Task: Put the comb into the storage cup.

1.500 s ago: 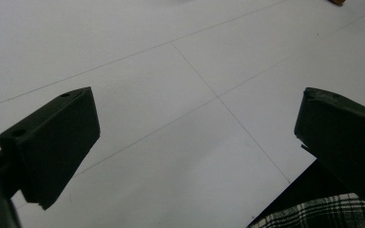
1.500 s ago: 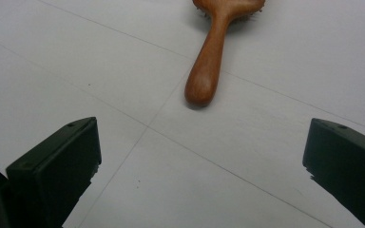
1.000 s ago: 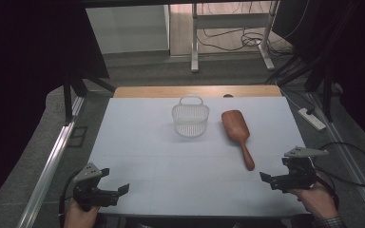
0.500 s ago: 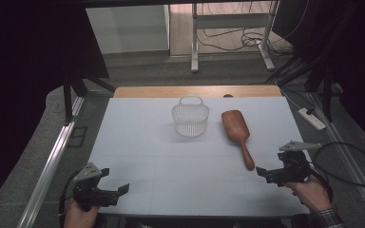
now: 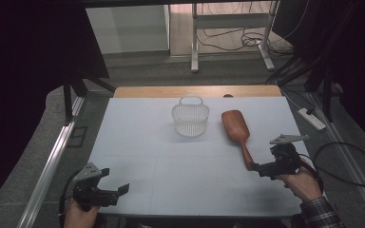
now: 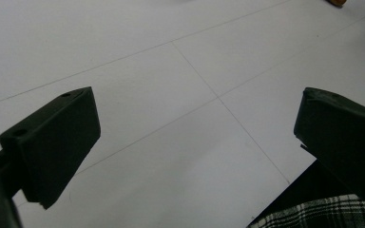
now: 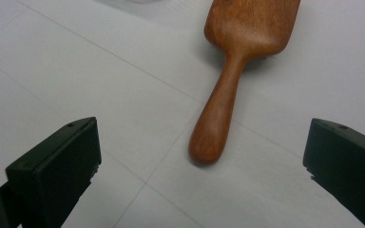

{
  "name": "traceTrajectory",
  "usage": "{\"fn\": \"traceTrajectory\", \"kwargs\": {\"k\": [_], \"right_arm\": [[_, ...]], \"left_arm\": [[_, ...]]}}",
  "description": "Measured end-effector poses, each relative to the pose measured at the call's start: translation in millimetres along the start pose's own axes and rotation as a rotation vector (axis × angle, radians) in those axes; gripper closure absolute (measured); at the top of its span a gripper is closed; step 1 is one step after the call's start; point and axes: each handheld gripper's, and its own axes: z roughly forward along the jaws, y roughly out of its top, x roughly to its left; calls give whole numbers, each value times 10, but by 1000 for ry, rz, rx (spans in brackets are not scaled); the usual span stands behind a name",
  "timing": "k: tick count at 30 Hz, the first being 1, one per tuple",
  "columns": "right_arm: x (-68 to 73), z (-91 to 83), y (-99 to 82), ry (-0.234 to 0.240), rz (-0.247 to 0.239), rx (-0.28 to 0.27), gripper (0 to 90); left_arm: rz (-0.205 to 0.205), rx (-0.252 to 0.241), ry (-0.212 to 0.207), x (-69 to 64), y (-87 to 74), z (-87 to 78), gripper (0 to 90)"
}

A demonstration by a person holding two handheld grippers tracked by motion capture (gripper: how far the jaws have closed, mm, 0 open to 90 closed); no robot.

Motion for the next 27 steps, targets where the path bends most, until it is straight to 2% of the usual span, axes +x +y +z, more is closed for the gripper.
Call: {"fn": "traceTrajectory", "kwargs": {"k": [3, 7, 15, 24, 27], "right_arm": [[-17, 44, 31, 4, 2, 3, 0], [-36, 113, 92, 1, -21, 17, 0], [-75, 216, 165, -8, -1, 12, 0], [-83, 317, 244, -6, -37, 38, 0], [-85, 340, 266, -3, -34, 42, 0]], "left_arm": [[1, 2, -1, 0, 1, 2, 14], [2, 4, -1, 0, 3, 5, 15], [-1, 3, -7, 8, 1, 2, 16], [-2, 3, -8, 8, 4, 4, 17], [-1, 4, -8, 8, 4, 4, 18]]}}
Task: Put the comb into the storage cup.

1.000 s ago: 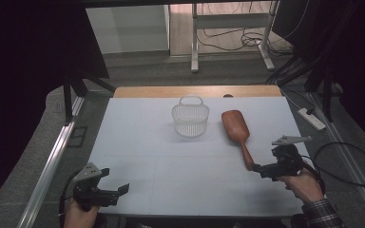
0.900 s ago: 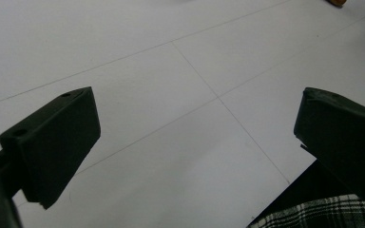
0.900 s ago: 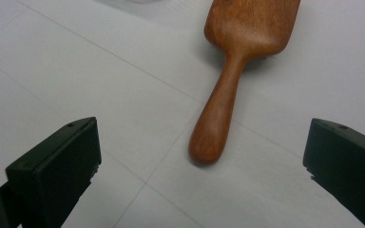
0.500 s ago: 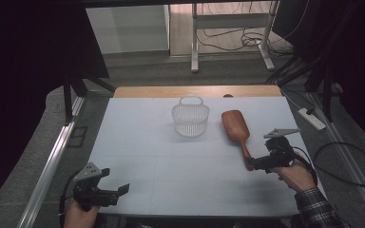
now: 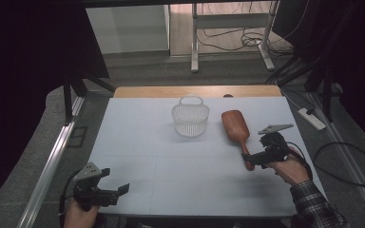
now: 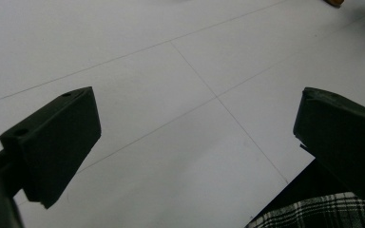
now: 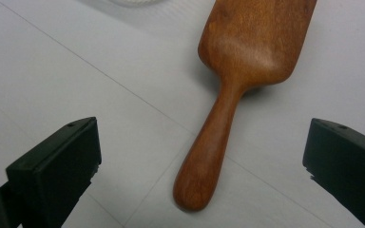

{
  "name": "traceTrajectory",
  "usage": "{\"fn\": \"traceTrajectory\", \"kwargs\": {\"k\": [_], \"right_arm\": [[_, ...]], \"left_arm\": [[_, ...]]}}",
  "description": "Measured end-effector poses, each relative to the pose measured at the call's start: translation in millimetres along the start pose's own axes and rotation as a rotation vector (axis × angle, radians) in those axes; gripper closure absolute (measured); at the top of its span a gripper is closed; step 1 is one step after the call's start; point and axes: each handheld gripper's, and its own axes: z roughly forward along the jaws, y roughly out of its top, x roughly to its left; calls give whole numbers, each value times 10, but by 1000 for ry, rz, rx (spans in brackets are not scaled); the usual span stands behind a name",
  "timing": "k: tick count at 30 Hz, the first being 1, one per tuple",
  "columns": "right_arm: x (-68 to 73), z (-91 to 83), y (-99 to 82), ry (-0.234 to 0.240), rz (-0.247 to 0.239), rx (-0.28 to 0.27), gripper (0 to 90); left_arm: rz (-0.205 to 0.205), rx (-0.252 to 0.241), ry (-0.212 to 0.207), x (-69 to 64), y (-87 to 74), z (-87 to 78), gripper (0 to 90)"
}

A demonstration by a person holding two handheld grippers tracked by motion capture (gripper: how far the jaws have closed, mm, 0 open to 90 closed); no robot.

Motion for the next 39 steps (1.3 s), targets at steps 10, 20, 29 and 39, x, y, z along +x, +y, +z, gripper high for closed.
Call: {"fn": "traceTrajectory", "kwargs": {"k": [10, 20, 29, 39], "right_arm": [[-2, 103, 127, 0, 4, 30, 0], [62, 243, 279, -9, -36, 72, 0], [108, 379, 406, -1, -41, 111, 0], [131, 507, 530, -4, -38, 143, 202]], "left_arm": [[0, -1, -2, 3, 1, 2, 18], [-2, -1, -3, 5, 2, 3, 18], [-2, -1, -6, 7, 2, 3, 18], [-5, -2, -8, 10, 1, 3, 18]]}}
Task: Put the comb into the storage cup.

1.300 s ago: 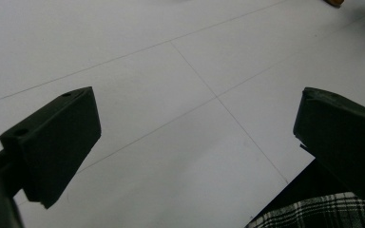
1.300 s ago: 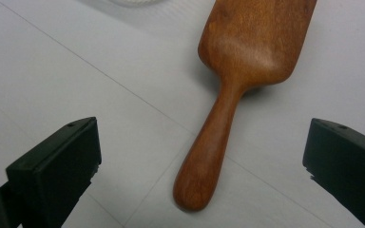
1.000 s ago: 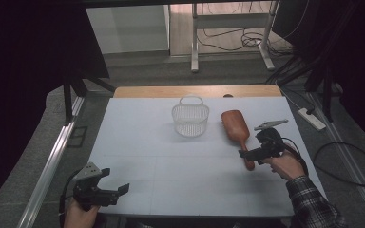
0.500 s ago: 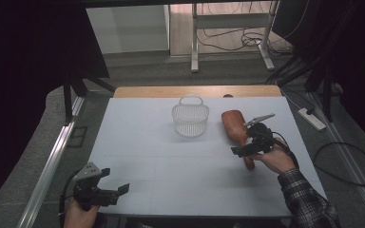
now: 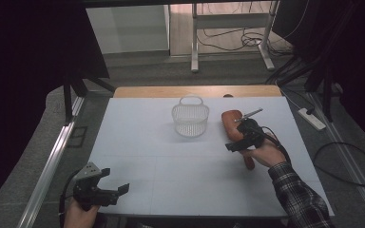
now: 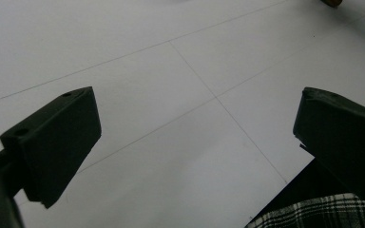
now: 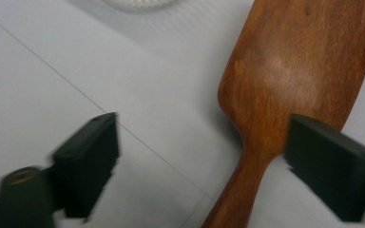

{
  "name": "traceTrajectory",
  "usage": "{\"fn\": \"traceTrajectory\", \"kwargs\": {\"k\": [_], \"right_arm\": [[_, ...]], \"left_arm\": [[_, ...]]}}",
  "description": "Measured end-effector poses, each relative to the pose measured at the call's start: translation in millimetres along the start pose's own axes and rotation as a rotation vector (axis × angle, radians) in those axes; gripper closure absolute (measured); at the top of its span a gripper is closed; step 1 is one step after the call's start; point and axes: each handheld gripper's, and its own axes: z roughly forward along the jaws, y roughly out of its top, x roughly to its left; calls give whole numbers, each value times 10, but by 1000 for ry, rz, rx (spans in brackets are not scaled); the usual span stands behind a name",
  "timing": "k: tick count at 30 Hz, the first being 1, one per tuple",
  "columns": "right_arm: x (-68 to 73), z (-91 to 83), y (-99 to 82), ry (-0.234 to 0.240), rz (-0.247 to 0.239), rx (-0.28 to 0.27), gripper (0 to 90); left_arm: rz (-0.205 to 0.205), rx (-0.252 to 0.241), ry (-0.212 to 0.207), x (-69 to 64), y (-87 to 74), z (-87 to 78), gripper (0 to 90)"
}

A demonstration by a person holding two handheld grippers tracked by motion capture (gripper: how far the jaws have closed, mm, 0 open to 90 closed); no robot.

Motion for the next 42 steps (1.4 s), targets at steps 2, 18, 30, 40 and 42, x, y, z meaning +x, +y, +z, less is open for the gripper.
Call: {"fn": "traceTrajectory", "kwargs": {"k": [2, 18, 30, 40, 42], "right_arm": [[-11, -11, 13, 17, 2, -9, 337], [-71, -40, 63, 36, -29, -21, 896], [-112, 193, -110, 51, -21, 28, 896], [-88, 316, -223, 46, -23, 89, 896], [-114, 317, -247, 39, -19, 99, 896]], "left_arm": [[0, 1, -1, 1, 0, -1, 19], [-1, 2, -4, 5, 1, 0, 20], [-2, 3, -3, 5, 3, 4, 21], [0, 0, -7, 6, 2, 2, 22], [0, 0, -7, 6, 2, 2, 22]]}}
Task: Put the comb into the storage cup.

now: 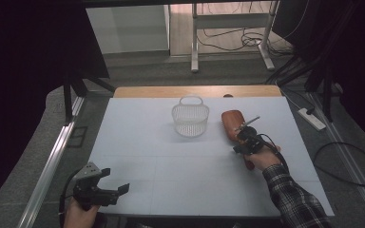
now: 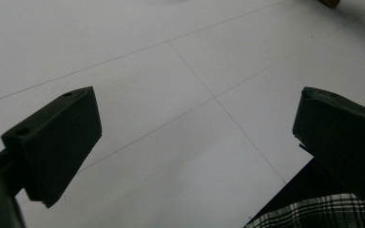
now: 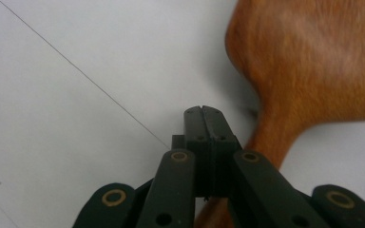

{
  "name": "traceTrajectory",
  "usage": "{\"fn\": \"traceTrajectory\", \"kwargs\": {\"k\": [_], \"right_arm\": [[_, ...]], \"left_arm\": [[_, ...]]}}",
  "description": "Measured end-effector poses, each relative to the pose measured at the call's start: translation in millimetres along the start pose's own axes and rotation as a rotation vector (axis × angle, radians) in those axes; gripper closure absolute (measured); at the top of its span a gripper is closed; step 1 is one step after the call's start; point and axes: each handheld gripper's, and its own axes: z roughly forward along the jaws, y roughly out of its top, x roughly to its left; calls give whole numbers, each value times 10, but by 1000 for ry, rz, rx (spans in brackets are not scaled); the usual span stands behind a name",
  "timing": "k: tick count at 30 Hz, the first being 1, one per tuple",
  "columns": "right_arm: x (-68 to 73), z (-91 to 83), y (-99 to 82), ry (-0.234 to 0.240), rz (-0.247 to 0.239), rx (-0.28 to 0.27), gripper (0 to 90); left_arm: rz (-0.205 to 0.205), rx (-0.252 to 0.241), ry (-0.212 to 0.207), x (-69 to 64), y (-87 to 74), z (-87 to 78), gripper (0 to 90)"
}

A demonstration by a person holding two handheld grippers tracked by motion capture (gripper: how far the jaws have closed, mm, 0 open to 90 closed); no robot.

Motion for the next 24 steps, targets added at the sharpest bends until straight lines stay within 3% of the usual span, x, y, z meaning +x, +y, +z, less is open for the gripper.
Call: {"fn": "traceTrajectory", "kwargs": {"k": [16, 24], "right_arm": [[-205, -47, -153, -14, 42, 19, 896], [-174, -66, -147, -8, 38, 12, 896]], "left_arm": [[3, 1, -1, -3, 3, 2, 24], [4, 0, -2, -1, 5, 4, 25]]}}
